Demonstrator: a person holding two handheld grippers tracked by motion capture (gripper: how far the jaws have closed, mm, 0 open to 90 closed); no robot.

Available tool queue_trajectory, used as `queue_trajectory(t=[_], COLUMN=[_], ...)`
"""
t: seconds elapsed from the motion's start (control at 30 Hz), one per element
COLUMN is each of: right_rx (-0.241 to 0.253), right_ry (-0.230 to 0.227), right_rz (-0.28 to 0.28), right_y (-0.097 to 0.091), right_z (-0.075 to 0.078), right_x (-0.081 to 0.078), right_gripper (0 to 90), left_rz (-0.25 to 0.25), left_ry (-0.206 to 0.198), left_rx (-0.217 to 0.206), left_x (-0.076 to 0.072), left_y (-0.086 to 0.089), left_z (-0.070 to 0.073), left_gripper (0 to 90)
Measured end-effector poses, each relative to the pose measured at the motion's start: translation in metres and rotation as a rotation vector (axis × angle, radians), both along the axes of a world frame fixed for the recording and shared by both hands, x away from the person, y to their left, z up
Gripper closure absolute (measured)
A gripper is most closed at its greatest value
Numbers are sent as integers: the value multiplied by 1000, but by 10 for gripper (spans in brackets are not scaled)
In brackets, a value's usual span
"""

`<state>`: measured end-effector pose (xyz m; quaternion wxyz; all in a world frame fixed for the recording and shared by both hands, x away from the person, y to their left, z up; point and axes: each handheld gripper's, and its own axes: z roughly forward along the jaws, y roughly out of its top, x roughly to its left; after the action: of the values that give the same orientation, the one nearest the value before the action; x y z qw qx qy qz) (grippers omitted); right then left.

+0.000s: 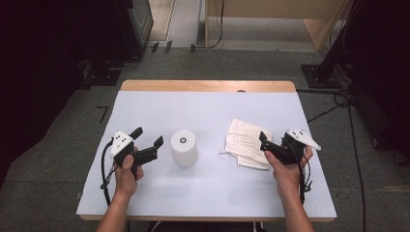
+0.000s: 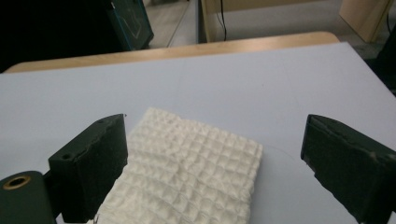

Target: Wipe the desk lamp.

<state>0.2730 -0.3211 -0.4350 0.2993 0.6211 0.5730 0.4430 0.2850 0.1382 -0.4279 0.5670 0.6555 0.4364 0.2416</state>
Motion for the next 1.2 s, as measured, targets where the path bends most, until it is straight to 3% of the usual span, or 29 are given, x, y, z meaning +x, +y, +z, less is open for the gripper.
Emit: queue_trajectory(t=[0.07,0.2,0.23,0.33,0.4,0.47,0.53,0.63,0.73,0.77,0.83,0.97,1.2], right_rx=[8,7,1,0,-15,-11,-14,-28,-23,-22,-13,-7,-31], right_ry=[14,45,62,80,94,101,107,124,128,137,140,151,193], right_rz=[-3,8,23,34,42,35,34,39,48,47,49,42,34], right_y=[0,4,8,12,15,17,18,24,27,29,31,31,34], right_z=[-3,-11,-14,-14,-16,-19,-21,-26,-28,-29,-30,-35,-50], right_x=[2,4,4,6,7,8,9,10,12,13,16,22,43], right_gripper=[90,110,130,135,135,135,134,134,134,133,134,133,122], left_rz=[-5,-43,-70,-87,-108,-94,-105,-116,-136,-144,-157,-153,-174], left_ry=[5,-7,-9,-9,24,58,64,50,48,46,44,59,75], left_rx=[-23,-27,-16,6,-3,-7,-10,28,18,33,100,141,144], left_x=[0,-7,-12,-15,-15,-13,-13,-16,-18,-19,-20,-16,-8], left_y=[0,-4,-7,-10,-14,-18,-19,-25,-31,-35,-49,-62,-68], left_z=[-1,-1,-4,-11,-23,-26,-27,-30,-33,-34,-37,-42,-46], left_gripper=[123,119,113,108,97,94,95,89,73,66,64,61,39])
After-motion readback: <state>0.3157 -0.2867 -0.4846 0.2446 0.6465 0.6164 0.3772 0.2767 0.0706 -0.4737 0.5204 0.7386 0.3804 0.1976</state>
